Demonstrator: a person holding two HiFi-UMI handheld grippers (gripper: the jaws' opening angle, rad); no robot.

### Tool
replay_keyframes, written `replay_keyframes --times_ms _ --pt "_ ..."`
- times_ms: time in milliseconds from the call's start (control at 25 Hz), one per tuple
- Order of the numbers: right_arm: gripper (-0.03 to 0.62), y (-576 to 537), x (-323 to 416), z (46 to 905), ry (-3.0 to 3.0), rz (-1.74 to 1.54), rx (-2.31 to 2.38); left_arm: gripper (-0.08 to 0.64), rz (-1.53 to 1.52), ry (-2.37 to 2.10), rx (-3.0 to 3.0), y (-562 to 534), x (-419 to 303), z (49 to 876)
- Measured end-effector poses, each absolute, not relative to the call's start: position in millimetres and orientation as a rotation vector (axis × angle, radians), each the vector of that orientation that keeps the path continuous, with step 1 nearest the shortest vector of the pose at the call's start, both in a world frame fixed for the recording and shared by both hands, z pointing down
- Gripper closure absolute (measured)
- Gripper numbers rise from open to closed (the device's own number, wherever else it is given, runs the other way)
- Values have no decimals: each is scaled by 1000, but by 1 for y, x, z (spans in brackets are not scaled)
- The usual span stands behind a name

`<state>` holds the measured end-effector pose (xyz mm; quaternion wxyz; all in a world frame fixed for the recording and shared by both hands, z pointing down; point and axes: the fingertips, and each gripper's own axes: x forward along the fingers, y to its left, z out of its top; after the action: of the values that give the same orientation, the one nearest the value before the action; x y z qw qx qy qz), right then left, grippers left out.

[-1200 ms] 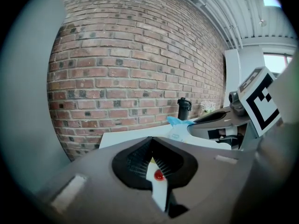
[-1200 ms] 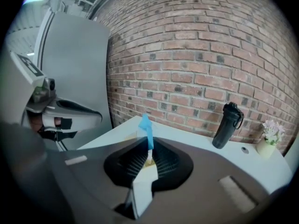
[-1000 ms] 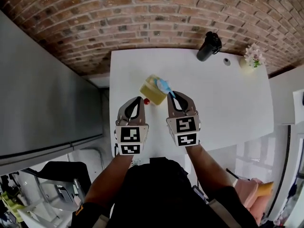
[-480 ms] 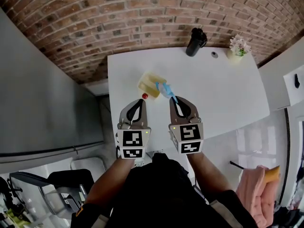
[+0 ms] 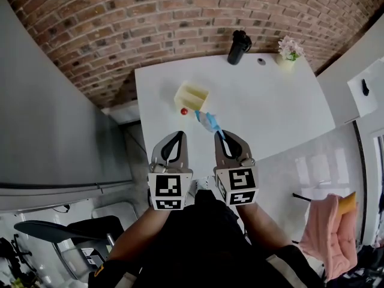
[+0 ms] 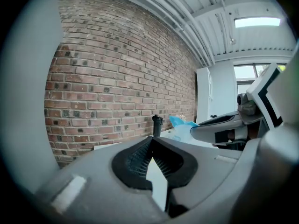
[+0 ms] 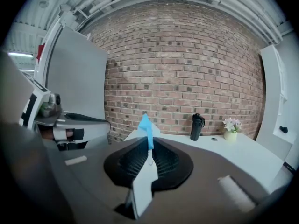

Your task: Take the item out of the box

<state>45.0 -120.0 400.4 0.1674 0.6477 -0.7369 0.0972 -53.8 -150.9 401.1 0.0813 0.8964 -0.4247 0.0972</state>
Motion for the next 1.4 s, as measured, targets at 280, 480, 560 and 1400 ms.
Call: replay_keyframes --times_ms 280,480,560,1400 --pt "568 -65 31 393 -2026 298 1952 555 258 -1145 2731 -103 -65 391" --pt "568 -30 34 387 -1978 310 2012 555 259 -1056 2772 -73 -57 386" --pt "568 -15 39 385 -1951 319 2043 555 259 -1015 2793 -60 -51 383" --pt "578 69 89 390 -1817 391 2161 555 297 -788 2882 4 17 381"
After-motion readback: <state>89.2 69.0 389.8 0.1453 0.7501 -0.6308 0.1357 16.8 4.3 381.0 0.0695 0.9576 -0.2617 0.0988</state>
